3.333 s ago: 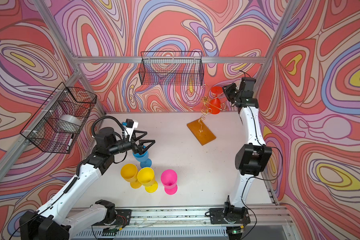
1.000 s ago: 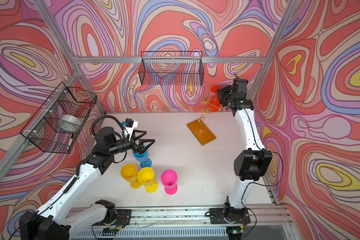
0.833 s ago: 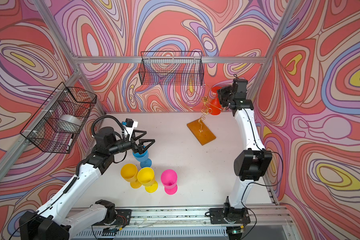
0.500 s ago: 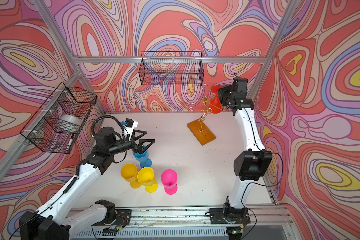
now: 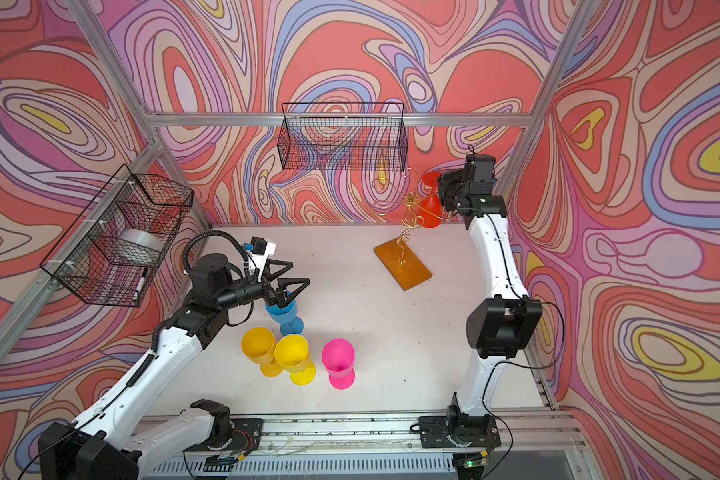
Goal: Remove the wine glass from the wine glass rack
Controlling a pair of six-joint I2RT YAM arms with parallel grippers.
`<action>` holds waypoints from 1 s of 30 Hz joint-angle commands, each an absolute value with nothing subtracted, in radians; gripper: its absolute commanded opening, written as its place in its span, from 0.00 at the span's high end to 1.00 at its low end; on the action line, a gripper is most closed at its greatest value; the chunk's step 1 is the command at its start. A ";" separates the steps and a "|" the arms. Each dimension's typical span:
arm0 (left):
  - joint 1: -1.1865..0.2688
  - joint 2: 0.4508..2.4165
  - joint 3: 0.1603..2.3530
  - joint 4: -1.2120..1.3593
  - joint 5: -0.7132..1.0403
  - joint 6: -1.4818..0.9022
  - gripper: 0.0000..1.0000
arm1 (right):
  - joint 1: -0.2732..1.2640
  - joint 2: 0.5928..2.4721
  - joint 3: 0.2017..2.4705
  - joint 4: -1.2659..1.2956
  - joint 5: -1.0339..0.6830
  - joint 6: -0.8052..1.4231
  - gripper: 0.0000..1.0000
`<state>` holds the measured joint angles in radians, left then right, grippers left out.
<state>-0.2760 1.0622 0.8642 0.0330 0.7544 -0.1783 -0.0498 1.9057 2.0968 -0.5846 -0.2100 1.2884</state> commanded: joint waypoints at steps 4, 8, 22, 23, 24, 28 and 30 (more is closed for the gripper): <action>-0.281 1.047 0.877 0.039 0.752 -0.156 0.00 | -0.044 1.925 2.106 -0.560 -0.191 1.300 0.68; -0.282 1.042 0.868 0.068 0.772 -0.169 0.00 | -0.045 1.939 2.108 -0.542 -0.201 1.307 0.68; -0.264 1.015 0.731 0.443 0.883 -0.340 0.00 | -0.045 1.939 2.071 -0.482 -0.212 1.315 0.75; -0.259 1.016 0.724 0.472 0.887 -0.358 0.00 | -0.044 1.939 2.067 -0.478 -0.212 1.319 0.76; -0.253 1.017 0.715 0.497 0.889 -0.376 0.00 | -0.044 1.938 2.058 -0.468 -0.214 1.324 0.76; -0.223 1.031 0.695 0.603 0.910 -0.452 0.00 | -0.044 1.935 2.039 -0.450 -0.216 1.337 0.78; -0.211 1.040 0.691 0.638 0.920 -0.480 0.00 | -0.045 1.931 2.027 -0.440 -0.213 1.347 0.79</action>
